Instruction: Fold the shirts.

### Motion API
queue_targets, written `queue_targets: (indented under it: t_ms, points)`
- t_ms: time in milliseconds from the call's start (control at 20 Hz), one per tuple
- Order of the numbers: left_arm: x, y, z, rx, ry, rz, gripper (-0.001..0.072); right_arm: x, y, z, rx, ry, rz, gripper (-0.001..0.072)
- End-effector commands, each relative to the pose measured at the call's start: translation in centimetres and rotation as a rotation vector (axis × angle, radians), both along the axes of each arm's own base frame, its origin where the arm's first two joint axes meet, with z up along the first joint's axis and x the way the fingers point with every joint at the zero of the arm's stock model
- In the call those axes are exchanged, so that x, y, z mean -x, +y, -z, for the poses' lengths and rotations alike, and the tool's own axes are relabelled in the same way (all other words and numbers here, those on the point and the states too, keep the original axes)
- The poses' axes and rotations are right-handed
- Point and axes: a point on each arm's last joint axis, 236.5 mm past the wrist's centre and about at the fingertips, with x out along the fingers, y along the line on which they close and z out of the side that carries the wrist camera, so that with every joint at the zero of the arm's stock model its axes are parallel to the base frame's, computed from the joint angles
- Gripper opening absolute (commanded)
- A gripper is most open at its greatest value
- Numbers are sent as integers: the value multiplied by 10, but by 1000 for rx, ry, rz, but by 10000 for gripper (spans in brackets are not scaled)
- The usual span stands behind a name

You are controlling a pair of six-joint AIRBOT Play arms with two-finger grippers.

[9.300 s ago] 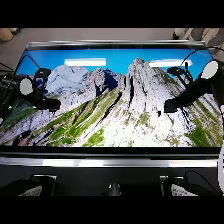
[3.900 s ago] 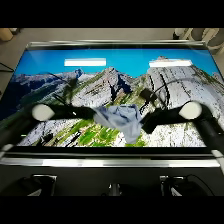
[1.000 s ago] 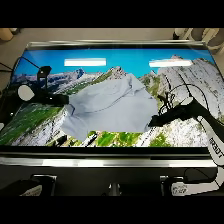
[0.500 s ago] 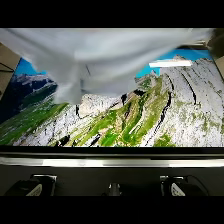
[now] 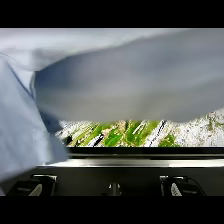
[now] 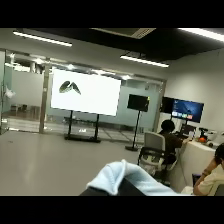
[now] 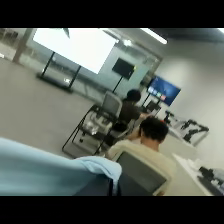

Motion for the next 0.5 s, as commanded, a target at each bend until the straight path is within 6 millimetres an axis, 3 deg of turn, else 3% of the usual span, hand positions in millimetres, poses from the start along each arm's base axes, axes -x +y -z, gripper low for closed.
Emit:
queue_targets:
  t_ms: [0, 200, 250, 400, 450]
  points:
    - [-42, 15, 70, -57, 266, -84, 27, -32, -10, 72, -8, 310, 21, 19]
    - [-123, 17, 227, -149, 730, -107, 28, -110, -18, 231, -88, 900, 0, 18]
    - [-140, 16, 277, -166, 848, -102, 28, -131, -19, 273, -91, 1017, -17, 18]
    - [-176, 8, 421, -163, 1122, -78, 28, -203, -26, 384, -152, 1162, -20, 18]
    - [-188, 1, 452, -140, 1148, -58, 28, -228, -25, 407, -177, 1154, -28, 18]
